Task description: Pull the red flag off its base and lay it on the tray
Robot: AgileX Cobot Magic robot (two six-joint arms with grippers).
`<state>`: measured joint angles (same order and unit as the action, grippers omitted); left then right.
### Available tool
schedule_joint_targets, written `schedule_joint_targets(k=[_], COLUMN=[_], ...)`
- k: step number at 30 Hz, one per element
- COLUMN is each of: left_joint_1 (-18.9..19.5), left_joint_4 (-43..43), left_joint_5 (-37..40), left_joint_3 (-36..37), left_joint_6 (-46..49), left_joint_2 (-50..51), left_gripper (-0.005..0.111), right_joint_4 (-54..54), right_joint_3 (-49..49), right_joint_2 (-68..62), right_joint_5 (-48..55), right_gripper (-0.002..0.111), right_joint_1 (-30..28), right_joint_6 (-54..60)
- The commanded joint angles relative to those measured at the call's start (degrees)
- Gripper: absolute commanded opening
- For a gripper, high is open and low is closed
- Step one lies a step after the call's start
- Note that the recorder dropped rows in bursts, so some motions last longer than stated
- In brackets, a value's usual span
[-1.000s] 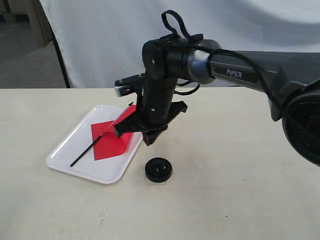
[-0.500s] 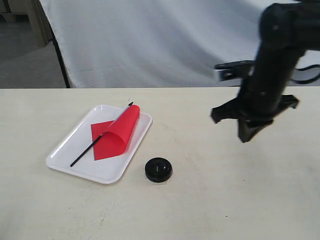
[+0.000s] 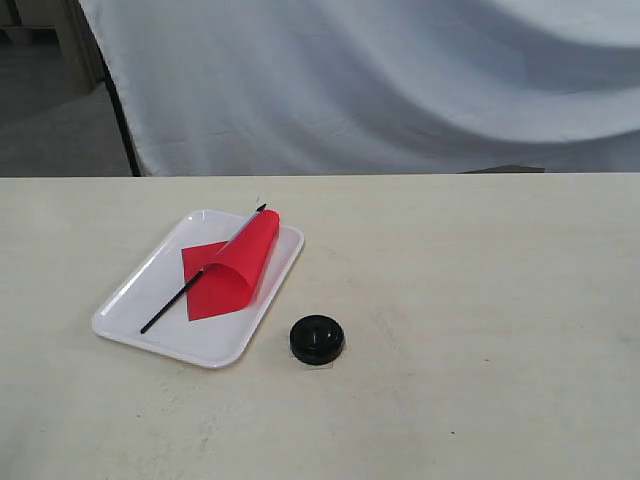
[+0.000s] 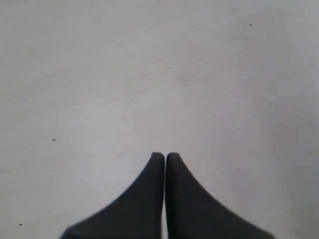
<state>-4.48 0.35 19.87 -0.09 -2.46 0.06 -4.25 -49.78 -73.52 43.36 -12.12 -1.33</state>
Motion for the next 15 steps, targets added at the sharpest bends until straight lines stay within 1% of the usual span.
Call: schedule_joint_targets(k=[1, 4, 9, 15], left_joint_1=[-0.25, -0.25, -0.25, -0.25], left_joint_4=[-0.01, -0.01, -0.01, -0.01], left_joint_5=[-0.15, -0.15, -0.15, -0.15], left_joint_3=[0.09, 0.09, 0.09, 0.09], left_joint_6=[0.08, 0.08, 0.08, 0.08], left_joint_2=[-0.06, -0.06, -0.06, -0.06], left_gripper=[0.0, 0.0, 0.0, 0.0], right_joint_4=[-1.77, -1.14, -2.81, -3.43], right_joint_3=[3.58, 7.57, 17.9, 27.27], right_joint_2=[8.43, 20.21, 41.92, 61.4], right_joint_5=[-6.07, -12.11, -23.94, -36.45], right_gripper=[0.002, 0.002, 0.002, 0.002], right_joint_1=[2.13, 4.2, 4.34, 4.63], right_joint_6=[-0.31, -0.37, -0.37, -0.73])
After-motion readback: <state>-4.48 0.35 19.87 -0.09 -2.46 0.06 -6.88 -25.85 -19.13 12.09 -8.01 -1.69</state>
